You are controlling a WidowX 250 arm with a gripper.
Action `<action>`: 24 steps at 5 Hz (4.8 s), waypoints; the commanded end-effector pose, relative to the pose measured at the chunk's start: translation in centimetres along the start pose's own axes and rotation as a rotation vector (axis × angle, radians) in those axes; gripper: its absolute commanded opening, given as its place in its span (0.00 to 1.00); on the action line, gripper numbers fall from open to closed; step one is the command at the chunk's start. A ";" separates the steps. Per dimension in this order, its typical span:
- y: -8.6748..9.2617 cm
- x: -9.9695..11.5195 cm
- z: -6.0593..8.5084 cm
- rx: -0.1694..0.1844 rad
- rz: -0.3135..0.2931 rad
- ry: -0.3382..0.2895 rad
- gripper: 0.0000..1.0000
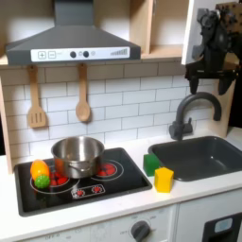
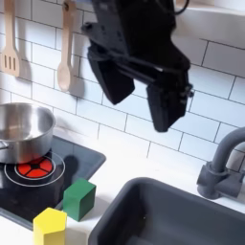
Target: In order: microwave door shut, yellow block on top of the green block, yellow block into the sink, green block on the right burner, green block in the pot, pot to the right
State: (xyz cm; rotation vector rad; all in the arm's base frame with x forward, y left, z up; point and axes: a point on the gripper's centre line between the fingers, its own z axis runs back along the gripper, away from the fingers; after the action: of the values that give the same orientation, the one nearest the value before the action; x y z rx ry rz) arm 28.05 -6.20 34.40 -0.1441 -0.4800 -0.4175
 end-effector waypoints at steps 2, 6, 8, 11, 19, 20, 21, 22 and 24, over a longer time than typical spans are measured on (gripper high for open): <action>2.5 3.3 -1.5 0.036 0.039 -0.018 1.00; 5.0 6.2 -2.7 0.062 0.095 -0.032 1.00; 5.3 7.0 -3.1 0.062 0.107 -0.034 1.00; 5.6 7.1 -3.5 0.073 0.120 -0.025 1.00; 8.9 -5.0 -2.0 0.213 0.305 0.204 1.00; 8.8 -4.9 -1.9 0.212 0.302 0.202 1.00; 8.7 -4.9 -1.9 0.210 0.301 0.203 1.00; 8.8 -4.9 -1.9 0.212 0.301 0.203 1.00; 9.2 -4.4 -4.9 0.166 0.326 0.249 1.00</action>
State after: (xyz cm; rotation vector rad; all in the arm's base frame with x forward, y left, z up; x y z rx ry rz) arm 30.31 3.05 27.71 -0.0092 -0.2449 -0.0572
